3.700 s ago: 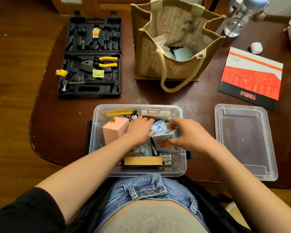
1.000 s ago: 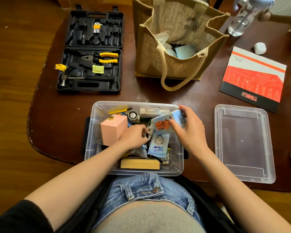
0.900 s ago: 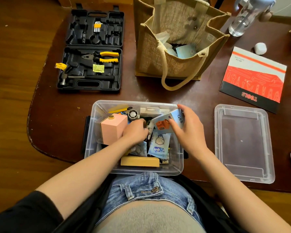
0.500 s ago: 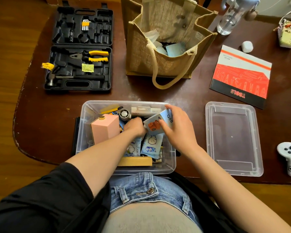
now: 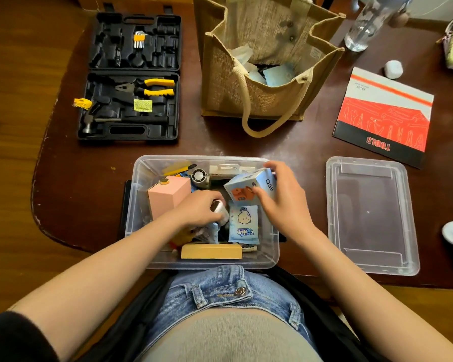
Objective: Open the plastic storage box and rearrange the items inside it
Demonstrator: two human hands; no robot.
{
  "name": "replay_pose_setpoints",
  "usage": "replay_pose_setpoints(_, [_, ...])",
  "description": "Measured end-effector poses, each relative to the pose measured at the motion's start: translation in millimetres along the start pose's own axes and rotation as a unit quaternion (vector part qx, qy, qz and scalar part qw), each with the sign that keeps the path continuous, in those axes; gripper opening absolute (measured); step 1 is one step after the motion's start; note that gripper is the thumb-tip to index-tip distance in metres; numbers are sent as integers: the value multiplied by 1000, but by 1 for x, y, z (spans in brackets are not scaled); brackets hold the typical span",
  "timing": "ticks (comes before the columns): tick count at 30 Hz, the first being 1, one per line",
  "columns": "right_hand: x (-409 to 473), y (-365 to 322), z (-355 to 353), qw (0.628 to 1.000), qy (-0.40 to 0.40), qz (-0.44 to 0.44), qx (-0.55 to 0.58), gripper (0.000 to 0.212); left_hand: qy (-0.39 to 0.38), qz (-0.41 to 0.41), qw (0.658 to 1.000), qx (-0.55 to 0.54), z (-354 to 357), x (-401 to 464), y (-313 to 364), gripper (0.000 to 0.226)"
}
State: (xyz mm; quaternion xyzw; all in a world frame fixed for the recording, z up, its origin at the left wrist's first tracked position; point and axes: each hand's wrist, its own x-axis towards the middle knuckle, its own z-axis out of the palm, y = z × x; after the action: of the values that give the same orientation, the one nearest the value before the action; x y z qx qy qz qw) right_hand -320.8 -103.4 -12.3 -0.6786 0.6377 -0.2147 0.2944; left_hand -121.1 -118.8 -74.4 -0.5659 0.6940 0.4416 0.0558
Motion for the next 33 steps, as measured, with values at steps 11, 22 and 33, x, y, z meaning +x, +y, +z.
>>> replay_pose_setpoints(11, [11,-7,67,974,-121,-107,-159,53,-19,30,999,-22,11,-25,-3,36])
replay_pose_setpoints(22, [18,-3,66,962,-92,-104,-236,55,-102,-30,987,122,3,-3,5,51])
replay_pose_setpoints(33, [20,-13,74,966,-117,-106,-205,44,-125,-74,987,68,2,-5,10,42])
